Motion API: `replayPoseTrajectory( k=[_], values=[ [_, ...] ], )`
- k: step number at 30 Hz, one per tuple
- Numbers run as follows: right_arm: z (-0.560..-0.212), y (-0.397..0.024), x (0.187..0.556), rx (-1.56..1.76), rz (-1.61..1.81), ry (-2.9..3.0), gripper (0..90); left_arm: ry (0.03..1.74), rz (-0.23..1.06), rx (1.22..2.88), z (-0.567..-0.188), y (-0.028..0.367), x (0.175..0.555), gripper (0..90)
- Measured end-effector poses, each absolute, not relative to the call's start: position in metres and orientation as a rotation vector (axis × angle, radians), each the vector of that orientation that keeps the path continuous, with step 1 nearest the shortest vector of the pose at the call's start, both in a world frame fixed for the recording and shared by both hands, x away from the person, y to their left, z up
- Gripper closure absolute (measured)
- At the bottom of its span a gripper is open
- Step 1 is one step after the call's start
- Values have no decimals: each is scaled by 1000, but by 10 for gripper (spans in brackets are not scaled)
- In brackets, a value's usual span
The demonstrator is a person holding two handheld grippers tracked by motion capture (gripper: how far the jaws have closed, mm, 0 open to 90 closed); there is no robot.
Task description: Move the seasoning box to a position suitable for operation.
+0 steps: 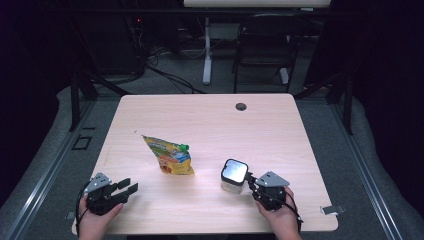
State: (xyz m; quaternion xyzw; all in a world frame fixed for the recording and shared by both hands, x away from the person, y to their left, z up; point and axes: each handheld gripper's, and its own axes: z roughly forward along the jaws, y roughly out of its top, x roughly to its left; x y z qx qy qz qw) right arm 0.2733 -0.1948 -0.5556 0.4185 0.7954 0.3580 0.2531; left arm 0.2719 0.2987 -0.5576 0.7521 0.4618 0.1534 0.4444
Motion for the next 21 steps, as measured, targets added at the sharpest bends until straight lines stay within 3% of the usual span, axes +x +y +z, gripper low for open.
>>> replayPoseTrajectory(
  k=[21],
  values=[
    [-556,-185,266,961,1067,2313,755,1121,366,1864,-558,297,271,572]
  ],
)
